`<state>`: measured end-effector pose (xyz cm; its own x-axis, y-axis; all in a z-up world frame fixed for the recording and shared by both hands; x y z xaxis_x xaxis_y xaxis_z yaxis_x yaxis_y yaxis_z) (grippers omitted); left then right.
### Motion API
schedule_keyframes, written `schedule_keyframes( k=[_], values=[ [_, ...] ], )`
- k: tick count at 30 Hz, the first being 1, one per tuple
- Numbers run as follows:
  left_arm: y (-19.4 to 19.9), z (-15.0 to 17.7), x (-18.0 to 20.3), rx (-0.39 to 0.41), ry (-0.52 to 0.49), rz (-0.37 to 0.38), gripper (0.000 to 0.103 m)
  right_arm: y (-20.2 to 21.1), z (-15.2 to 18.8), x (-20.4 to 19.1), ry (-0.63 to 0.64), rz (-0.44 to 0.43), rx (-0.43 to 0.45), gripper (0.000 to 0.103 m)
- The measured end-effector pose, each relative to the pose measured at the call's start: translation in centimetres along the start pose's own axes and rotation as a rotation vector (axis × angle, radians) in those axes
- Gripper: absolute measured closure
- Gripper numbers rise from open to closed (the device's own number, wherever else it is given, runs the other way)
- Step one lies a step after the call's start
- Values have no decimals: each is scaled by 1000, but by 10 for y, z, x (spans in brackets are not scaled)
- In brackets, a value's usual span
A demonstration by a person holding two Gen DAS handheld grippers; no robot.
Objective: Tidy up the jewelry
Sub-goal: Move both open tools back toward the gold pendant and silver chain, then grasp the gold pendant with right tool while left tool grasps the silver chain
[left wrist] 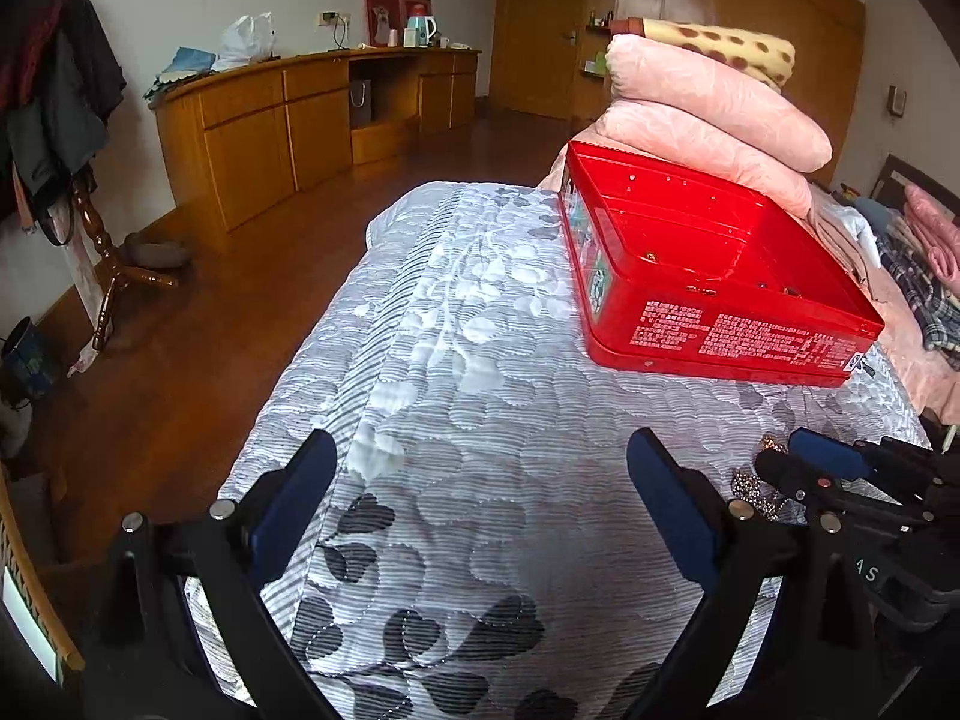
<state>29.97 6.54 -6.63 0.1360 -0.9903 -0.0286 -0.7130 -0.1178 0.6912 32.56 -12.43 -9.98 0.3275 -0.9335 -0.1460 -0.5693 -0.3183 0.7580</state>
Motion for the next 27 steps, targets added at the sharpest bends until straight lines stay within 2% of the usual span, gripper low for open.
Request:
schedule_keyframes(
  k=[5,7,9,19,23,27],
  values=[
    [-3,1,3,-10,1,14,8,-5,-3,-7,46,36,-9,69],
    [-2,1,3,-7,1,14,8,-5,-3,-7,47,38,-7,73],
    [-2,2,3,-8,5,15,8,-3,-2,-8,56,49,-4,87],
    [1,4,5,-9,0,21,8,36,17,9,-35,-41,59,87],
    [5,7,18,-11,-23,41,8,54,26,24,-71,-19,85,87],
    [10,11,39,-18,-49,94,8,67,36,43,-111,7,95,87]
  ],
)
Point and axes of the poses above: each gripper's, at about its wrist camera, not at the fingertips, and y roughly against the way its jaws point, x to its right, z to its underside, the point moved 5 cm from there along -y, roughly the way its jaws point, and after that the axes turned 8 degrees about -z, right-handed, at the moved point
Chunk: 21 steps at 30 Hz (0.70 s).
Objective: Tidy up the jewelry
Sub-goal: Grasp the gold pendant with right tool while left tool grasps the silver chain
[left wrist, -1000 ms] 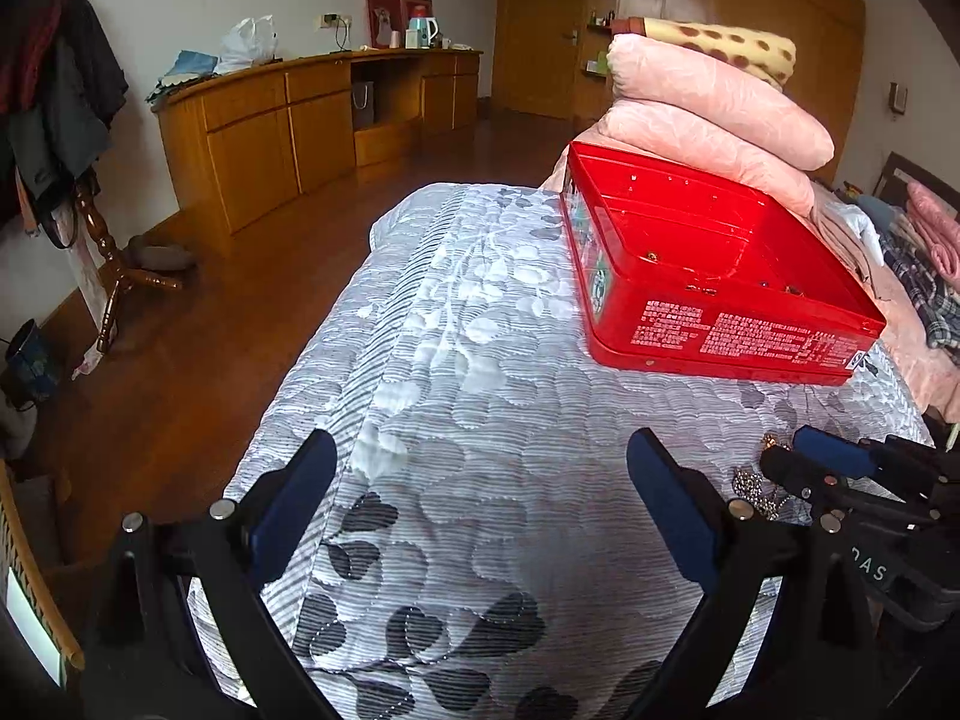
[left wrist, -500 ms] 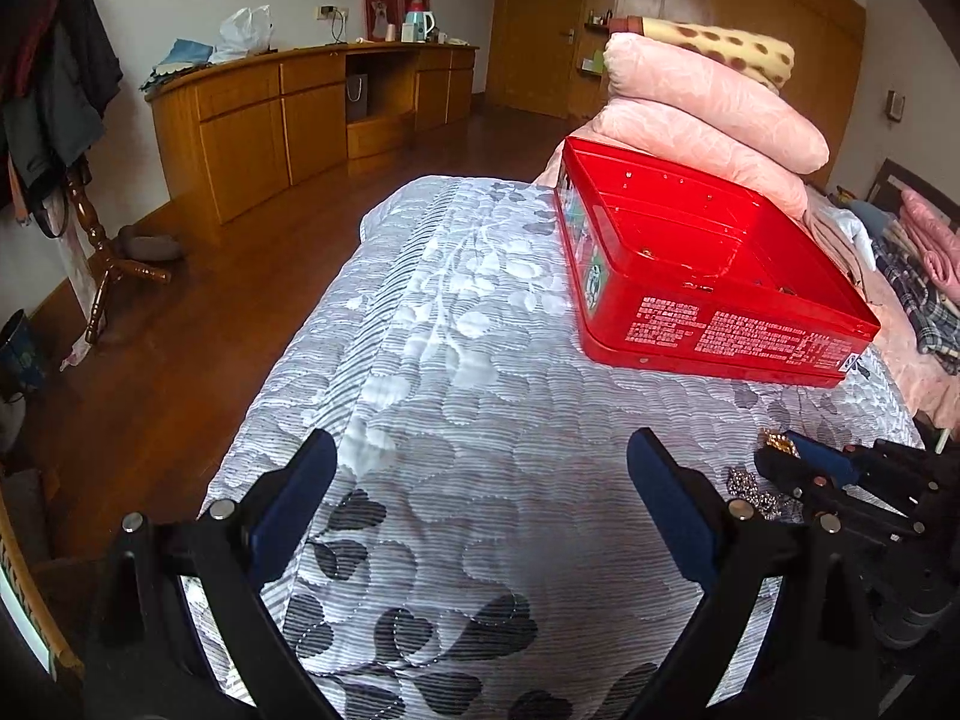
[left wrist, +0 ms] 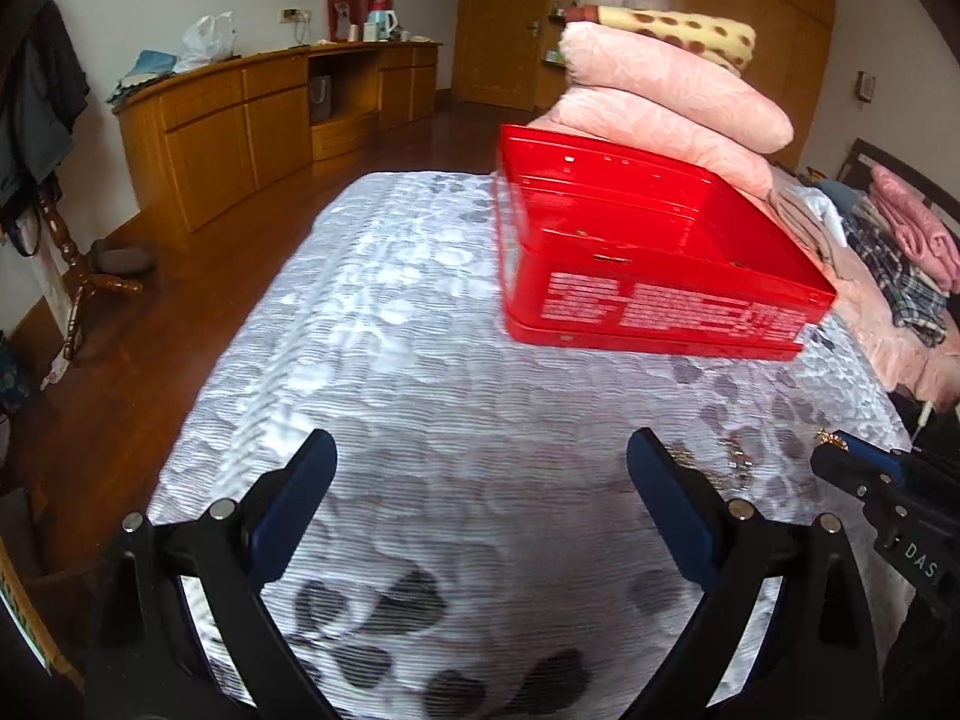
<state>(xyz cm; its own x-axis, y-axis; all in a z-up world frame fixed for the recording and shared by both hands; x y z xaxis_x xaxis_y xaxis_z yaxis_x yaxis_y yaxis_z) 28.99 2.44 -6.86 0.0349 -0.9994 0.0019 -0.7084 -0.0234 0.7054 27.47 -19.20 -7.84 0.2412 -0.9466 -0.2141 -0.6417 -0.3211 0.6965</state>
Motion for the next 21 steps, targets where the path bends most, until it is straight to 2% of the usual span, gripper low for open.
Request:
schedule_keyframes(
  k=[9,21],
  values=[
    [-1,15,61,-43,-62,82,8,7,10,22,-48,3,6,87],
    [-16,25,99,-113,-66,90,8,12,11,33,-68,-22,16,87]
  ],
)
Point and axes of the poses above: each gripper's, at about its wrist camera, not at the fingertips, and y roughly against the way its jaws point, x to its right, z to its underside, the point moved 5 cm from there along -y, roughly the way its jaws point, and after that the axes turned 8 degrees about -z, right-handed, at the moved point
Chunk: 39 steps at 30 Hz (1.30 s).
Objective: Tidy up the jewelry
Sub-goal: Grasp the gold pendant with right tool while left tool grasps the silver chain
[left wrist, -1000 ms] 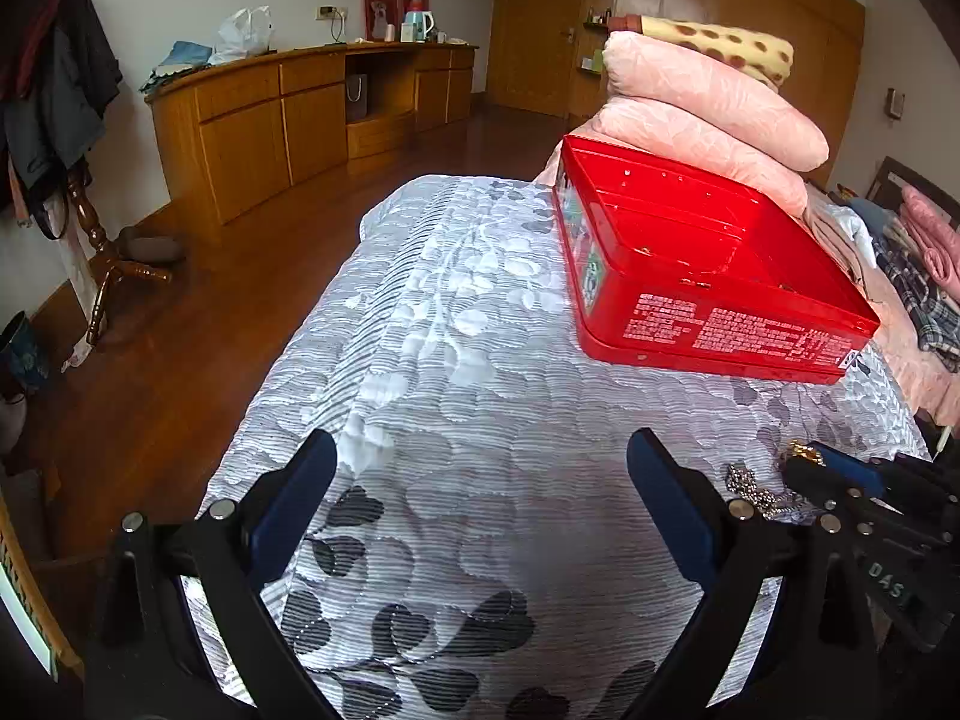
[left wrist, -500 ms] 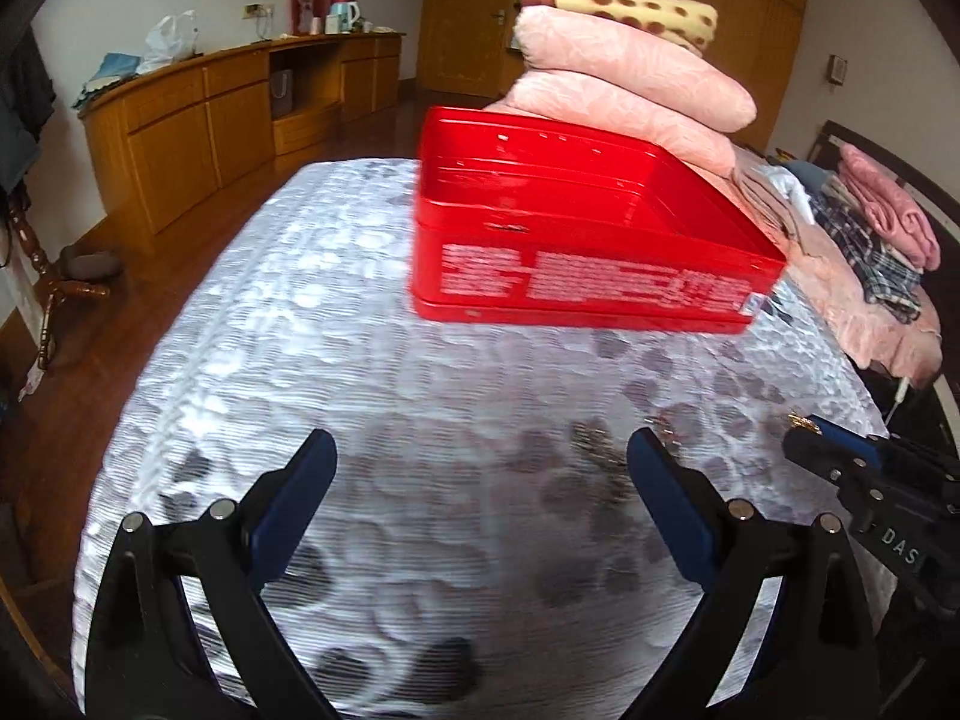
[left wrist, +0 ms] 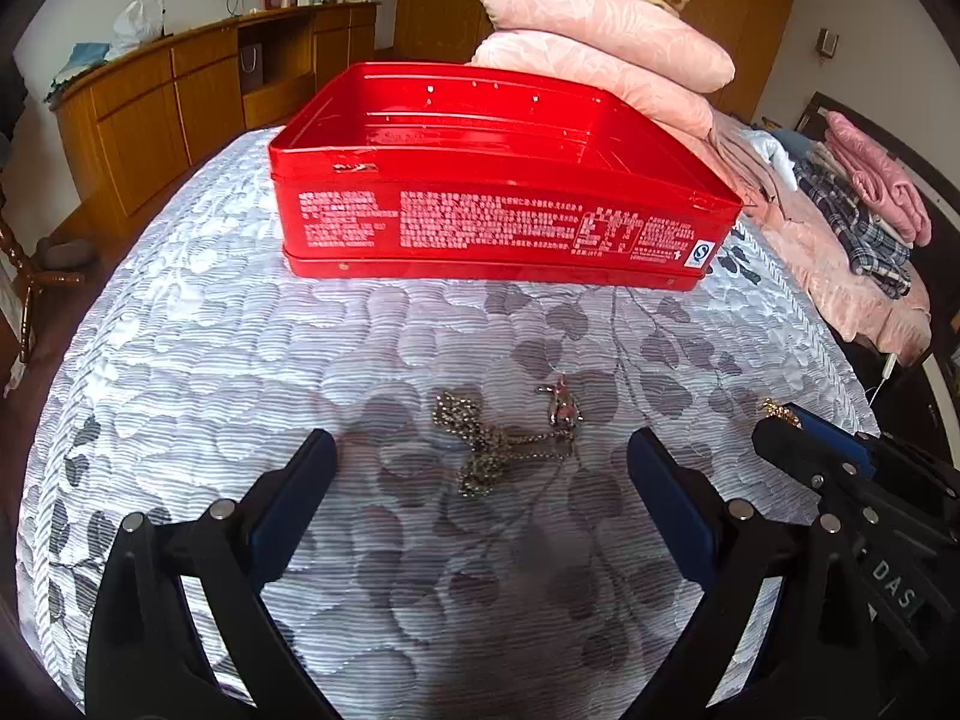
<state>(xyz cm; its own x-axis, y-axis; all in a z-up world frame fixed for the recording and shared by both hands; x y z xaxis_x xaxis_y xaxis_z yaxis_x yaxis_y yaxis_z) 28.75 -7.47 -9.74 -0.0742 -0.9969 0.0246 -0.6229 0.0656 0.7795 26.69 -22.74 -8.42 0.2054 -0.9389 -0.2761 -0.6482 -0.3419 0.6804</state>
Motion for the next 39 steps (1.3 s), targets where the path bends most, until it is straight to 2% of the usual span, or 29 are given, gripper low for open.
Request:
schedule_keyframes(
  k=[5,6,9,10,12,14,15,16,24,33,39],
  values=[
    [-8,0,6,-24,-9,-35,9,0,2,2,-1,-18,4,87],
    [-9,-1,8,-25,-12,-44,14,0,2,3,-3,-20,4,87],
    [-9,-1,10,-19,-23,-82,35,0,3,4,-7,-22,4,87],
    [-9,-1,11,-18,-24,-76,46,0,3,4,-7,-22,4,87],
    [-9,-1,13,-17,-33,-75,55,0,4,3,-5,-22,4,87],
    [-7,-1,14,-12,-39,-76,69,-1,4,2,-4,-22,3,87],
    [-7,-1,13,-10,-34,-70,81,-1,4,1,-3,-21,2,87],
    [-7,-1,12,-12,-28,-55,88,-1,4,1,-3,-21,2,87],
    [7,6,-11,2,36,38,90,0,7,-7,6,-25,-1,87],
    [36,11,-49,50,97,40,90,2,1,-26,26,-50,18,87],
    [54,3,-52,98,101,49,91,8,-6,-35,43,-48,34,87]
  ],
)
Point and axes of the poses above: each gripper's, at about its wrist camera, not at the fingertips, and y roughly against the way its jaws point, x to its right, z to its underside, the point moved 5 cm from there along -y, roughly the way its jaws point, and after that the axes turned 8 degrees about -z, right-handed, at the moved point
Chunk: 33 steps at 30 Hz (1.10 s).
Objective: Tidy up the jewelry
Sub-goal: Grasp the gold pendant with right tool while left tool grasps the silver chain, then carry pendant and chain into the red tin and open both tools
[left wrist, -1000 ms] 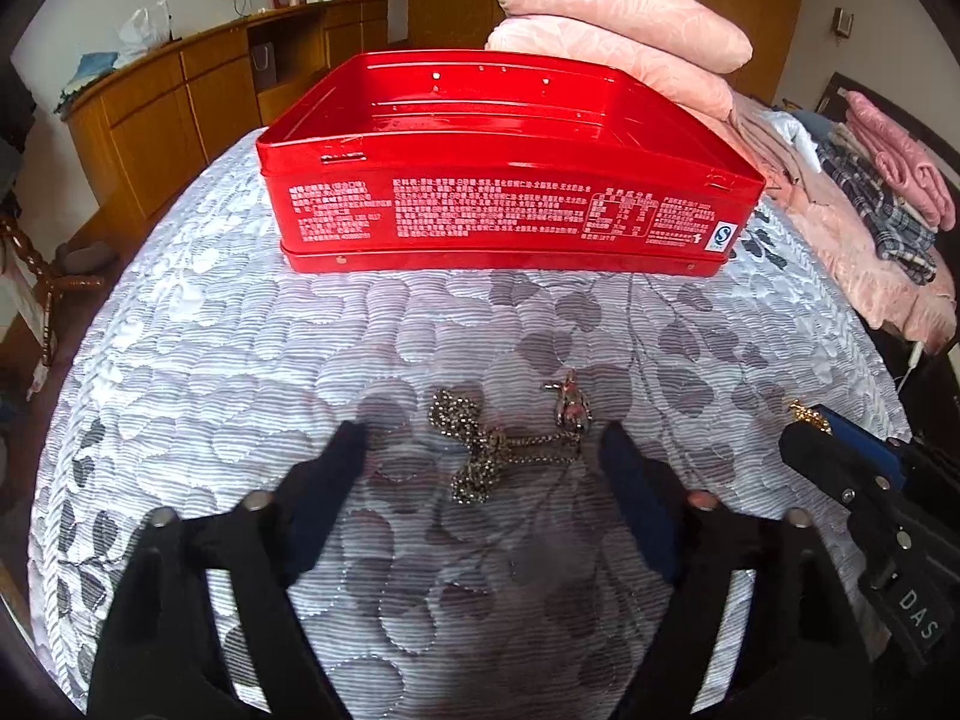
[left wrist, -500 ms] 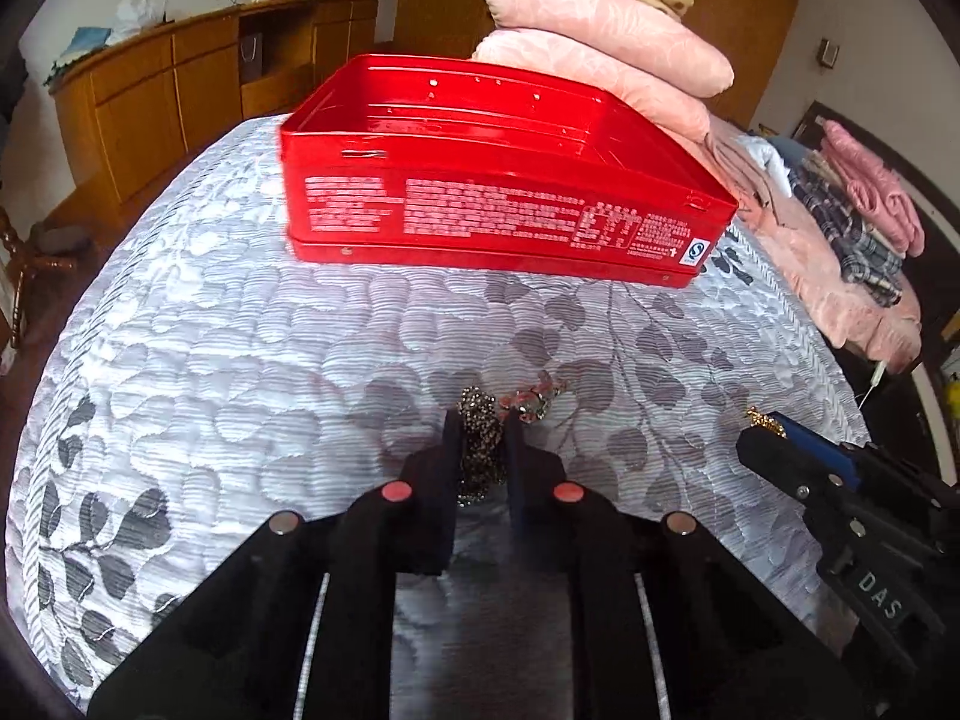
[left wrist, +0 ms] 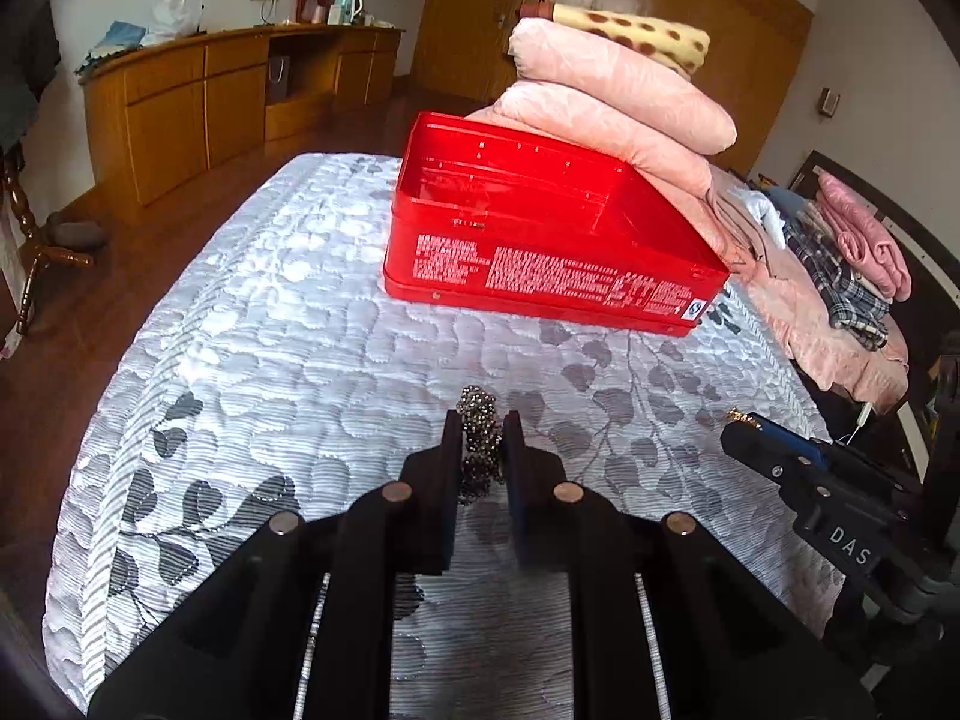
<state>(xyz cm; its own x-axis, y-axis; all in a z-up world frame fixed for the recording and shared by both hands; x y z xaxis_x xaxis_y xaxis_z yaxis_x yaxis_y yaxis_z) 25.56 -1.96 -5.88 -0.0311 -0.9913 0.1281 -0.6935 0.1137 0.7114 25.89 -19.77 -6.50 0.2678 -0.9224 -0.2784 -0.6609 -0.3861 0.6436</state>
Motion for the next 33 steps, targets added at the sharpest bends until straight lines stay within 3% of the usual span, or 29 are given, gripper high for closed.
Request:
schedule_keyframes(
  k=[20,33],
  values=[
    [44,-29,16,140,-29,48,91,29,-29,-1,29,29,83,87],
    [45,-91,42,232,-54,90,91,26,-88,5,54,29,142,87]
  ],
)
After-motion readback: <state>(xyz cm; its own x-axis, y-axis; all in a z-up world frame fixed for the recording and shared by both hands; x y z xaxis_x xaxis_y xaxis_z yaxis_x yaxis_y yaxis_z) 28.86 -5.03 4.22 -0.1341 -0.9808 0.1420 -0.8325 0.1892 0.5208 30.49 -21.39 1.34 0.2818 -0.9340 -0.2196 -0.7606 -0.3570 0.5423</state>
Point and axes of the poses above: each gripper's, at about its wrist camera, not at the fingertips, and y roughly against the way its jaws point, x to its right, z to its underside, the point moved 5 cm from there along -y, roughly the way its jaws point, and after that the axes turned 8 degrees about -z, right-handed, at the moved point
